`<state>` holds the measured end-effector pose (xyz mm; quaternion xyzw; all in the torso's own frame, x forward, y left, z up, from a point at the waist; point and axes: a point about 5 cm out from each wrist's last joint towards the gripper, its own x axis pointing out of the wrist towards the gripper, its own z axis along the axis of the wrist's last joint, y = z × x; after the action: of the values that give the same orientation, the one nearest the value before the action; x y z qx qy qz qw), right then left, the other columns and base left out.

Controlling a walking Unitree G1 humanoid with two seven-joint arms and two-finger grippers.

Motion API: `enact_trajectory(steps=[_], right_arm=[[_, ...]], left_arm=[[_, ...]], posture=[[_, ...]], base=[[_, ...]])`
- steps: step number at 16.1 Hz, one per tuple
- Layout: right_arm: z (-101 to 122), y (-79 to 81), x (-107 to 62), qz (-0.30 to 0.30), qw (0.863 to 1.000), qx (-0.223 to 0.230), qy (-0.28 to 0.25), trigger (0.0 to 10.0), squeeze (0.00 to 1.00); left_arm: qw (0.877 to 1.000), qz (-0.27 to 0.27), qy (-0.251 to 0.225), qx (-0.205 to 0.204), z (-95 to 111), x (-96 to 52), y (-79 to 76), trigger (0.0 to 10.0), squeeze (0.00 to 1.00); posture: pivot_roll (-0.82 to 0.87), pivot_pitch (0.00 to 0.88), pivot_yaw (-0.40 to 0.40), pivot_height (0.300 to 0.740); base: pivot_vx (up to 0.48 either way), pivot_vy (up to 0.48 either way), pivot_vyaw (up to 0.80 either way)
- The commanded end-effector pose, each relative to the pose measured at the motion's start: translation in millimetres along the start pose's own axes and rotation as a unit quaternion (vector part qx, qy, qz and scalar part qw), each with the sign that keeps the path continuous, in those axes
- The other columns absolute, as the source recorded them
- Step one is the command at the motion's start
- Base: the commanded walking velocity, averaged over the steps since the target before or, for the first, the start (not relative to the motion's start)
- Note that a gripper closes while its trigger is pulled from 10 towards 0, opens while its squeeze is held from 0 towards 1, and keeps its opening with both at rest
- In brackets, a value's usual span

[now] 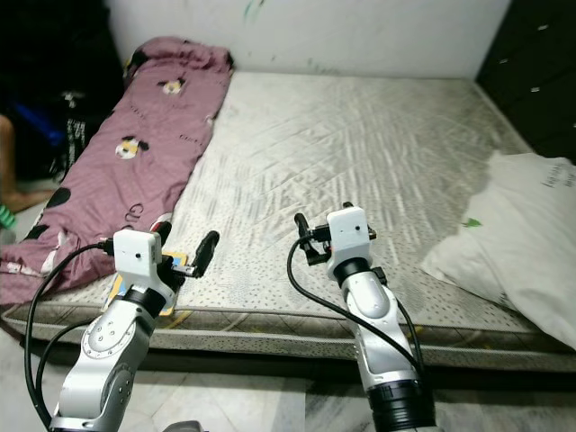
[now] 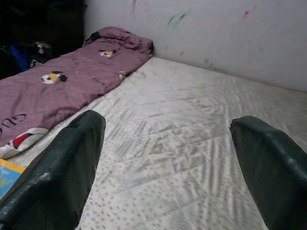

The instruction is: Clean up the room

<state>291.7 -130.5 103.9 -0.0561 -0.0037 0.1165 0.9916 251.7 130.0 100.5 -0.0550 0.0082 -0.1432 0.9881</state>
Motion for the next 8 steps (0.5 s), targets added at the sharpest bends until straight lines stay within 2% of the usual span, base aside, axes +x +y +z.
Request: enact_trajectory(steps=[1,7,8], right_arm=[[3.3,2.5,2.9,0.005,1.000,-0.002,-0.010,10.0,0.00],[-0.8,4.7,3.8,0.005,1.000,0.003,-0.005,10.0,0.00],[-1.0,4.7,4.2,0.004,1.000,0.002,-0.005,10.0,0.00]], left_arm=[[1.000,-0.008,-0.004,0.002,1.0,1.8,-0.2,10.0,0.00],[1.000,-0.008,-0.002,0.003,1.0,2.5,0.5,10.0,0.00],[1.000,-0.007,0.001,0.006,0.3,2.8,0.7,10.0,0.00]], posture=[[0.04,0.000,-0.008,0.740],[0.04,0.000,-0.010,0.740],[0.04,0.000,-0.010,0.740]], base=[[0.322,0.000,0.00],[0.326,0.000,0.00],[0.000,0.000,0.00]])
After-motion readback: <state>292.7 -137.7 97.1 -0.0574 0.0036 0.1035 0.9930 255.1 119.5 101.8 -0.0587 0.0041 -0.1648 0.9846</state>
